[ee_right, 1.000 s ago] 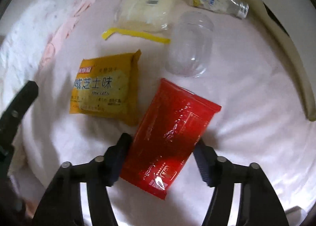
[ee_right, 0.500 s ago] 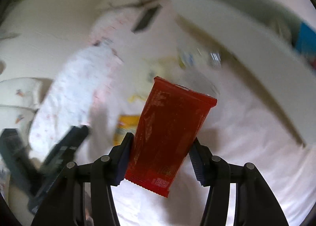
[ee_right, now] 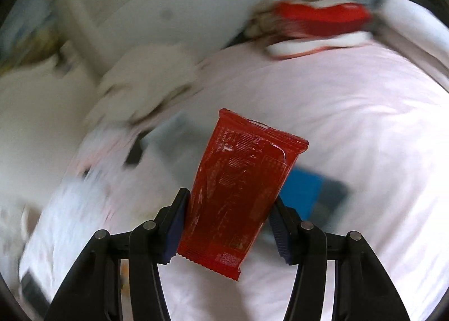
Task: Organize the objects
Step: 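Carry the red packet into the white box and release it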
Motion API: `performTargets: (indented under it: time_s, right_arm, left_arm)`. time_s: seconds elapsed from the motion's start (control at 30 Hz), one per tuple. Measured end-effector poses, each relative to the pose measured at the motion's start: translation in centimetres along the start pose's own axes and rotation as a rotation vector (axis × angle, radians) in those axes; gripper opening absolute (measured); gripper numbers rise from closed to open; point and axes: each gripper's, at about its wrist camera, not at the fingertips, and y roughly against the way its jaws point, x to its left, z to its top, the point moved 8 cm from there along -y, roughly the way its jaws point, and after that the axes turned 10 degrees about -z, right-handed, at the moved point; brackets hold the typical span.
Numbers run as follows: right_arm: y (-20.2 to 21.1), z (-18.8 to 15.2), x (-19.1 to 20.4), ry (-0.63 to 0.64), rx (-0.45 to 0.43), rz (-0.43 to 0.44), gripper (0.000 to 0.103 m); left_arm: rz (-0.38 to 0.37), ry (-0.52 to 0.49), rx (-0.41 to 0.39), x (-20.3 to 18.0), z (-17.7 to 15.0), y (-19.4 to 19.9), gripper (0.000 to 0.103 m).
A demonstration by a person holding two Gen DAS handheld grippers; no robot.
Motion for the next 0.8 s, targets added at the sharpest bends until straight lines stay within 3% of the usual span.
performTargets:
  time_s: [0.13, 0.2, 0.33, 0.4, 0.47, 0.63, 0.8]
  right_arm:
    - [0.1, -0.1, 0.4, 0.008, -0.141, -0.202, 0.055]
    - [0.0, 0.1, 0.9, 0.036, -0.174, -0.257, 0.055]
    - [-0.8, -1.0, 0.3, 0.01, -0.206, -0.42, 0.055]
    - [-1.6, -2.0, -0.4, -0.02, -0.204, -0.56, 0.055]
    - [-1.7, -3.2, -0.4, -0.047, -0.215, -0.622, 0.055]
    - [-1.1, -4.4, 2.0, 0.002, -0.289, -0.597, 0.055]
    - [-0.4, -5.5, 5.6, 0.216, -0.4, -0.629, 0.058]
  left_arm:
    - [-0.036, -0.082, 0.008, -3.1, 0.4, 0.0, 0.065]
    - [-0.049, -0.093, 0.013, -3.6, 0.0, 0.3, 0.065]
    - [-0.036, -0.114, 0.027, -3.0, -0.6, 0.5, 0.065]
    - [-0.017, -0.108, 0.026, -2.2, -0.6, 0.4, 0.065]
    - [-0.005, -0.087, 0.027, -1.1, -0.7, 0.5, 0.065]
    - [0.016, -0.045, 0.03, 0.5, -0.8, 0.5, 0.065]
    - [0.022, -0.029, 0.019, 1.1, -0.6, 0.6, 0.065]
